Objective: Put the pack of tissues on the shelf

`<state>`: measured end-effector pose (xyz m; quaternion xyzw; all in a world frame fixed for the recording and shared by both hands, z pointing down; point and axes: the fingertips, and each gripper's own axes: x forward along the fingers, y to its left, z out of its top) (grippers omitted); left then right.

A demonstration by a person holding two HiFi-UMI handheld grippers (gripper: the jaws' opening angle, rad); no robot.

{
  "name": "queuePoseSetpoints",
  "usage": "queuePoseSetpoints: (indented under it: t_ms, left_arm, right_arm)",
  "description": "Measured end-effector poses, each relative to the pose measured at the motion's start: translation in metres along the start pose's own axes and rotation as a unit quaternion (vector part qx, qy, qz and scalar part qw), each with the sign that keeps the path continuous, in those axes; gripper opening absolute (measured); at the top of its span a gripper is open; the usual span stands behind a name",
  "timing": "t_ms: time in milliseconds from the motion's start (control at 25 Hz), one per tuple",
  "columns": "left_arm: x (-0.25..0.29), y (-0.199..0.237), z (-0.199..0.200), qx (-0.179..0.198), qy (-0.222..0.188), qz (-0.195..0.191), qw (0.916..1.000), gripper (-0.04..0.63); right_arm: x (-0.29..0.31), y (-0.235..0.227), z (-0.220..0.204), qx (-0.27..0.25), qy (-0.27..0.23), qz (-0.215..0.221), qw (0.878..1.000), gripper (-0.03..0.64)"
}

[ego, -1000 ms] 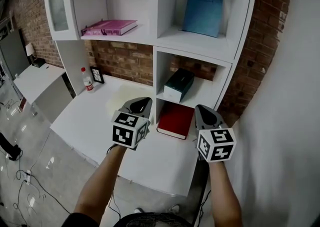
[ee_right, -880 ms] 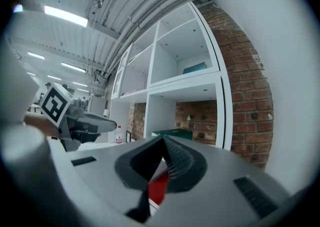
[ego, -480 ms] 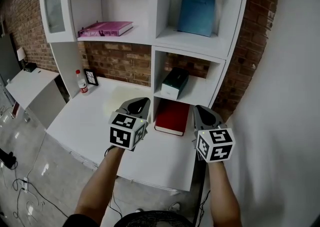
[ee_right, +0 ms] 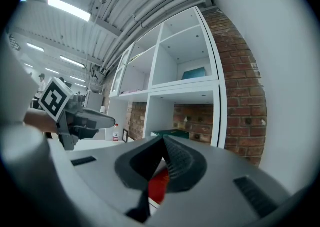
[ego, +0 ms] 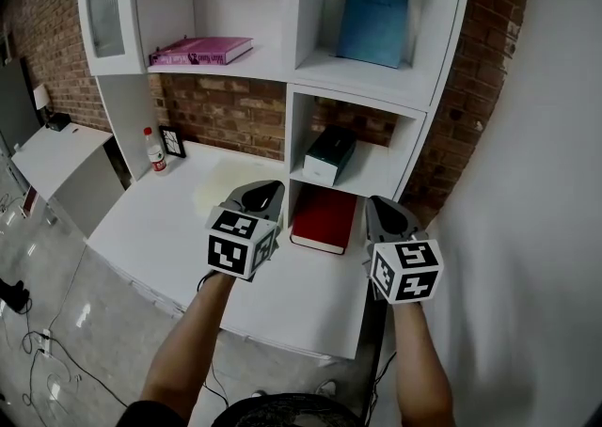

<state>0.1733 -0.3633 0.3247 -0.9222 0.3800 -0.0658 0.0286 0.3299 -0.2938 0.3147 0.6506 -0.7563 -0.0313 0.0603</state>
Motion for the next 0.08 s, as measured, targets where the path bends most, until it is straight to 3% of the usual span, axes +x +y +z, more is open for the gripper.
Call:
queuePoseSetpoints:
  t_ms: [80]
  left_arm:
    - [0.0010, -0.0003, -0.0013, -0.001, 0.000, 0.000, 1.0000, 0.003]
  right_arm:
    - [0.0008, -0.0003, -0.0014, 0.000, 0.001, 0.001, 1.000, 0.003]
